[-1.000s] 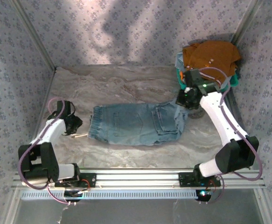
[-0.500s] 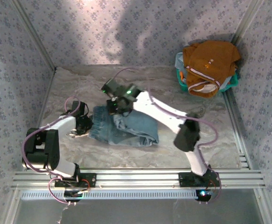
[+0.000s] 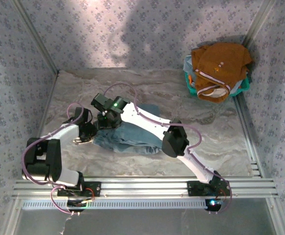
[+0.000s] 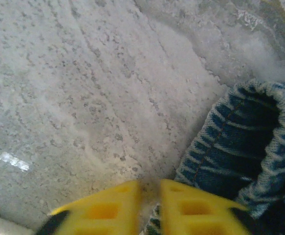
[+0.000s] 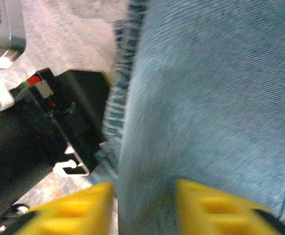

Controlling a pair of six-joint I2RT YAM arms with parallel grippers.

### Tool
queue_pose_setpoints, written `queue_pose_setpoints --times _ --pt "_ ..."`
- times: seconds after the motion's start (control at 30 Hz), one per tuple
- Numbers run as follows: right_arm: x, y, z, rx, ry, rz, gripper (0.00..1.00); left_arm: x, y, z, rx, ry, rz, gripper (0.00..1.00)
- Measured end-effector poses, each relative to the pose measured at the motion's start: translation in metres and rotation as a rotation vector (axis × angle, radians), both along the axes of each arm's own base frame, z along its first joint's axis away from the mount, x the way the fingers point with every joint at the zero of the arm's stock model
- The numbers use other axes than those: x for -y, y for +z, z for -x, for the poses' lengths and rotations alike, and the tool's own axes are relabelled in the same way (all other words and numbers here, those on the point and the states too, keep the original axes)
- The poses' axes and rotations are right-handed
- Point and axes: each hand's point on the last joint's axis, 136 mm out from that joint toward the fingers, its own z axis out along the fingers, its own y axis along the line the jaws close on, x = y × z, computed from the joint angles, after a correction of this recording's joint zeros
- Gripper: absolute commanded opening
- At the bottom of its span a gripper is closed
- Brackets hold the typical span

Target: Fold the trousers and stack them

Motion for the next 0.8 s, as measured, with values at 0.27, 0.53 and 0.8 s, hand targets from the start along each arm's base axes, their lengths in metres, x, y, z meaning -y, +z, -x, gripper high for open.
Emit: queue_pose_setpoints --times 0.27,0.53,0.8 --pt "0.026 0.059 0.029 -0.007 0.039 -0.121 0.69 -0.059 0.063 0.020 0.169 0.261 0.021 0.69" --pt "0.128 0.123 -0.002 0.105 -0.105 -0.238 0.27 -0.029 0.114 0.013 0.219 0.138 0.021 0.65" --pt "0.214 0.005 0.006 -0.041 -0.246 -0.034 0.00 0.079 0.200 -0.054 0.381 -0.212 0.004 0.63"
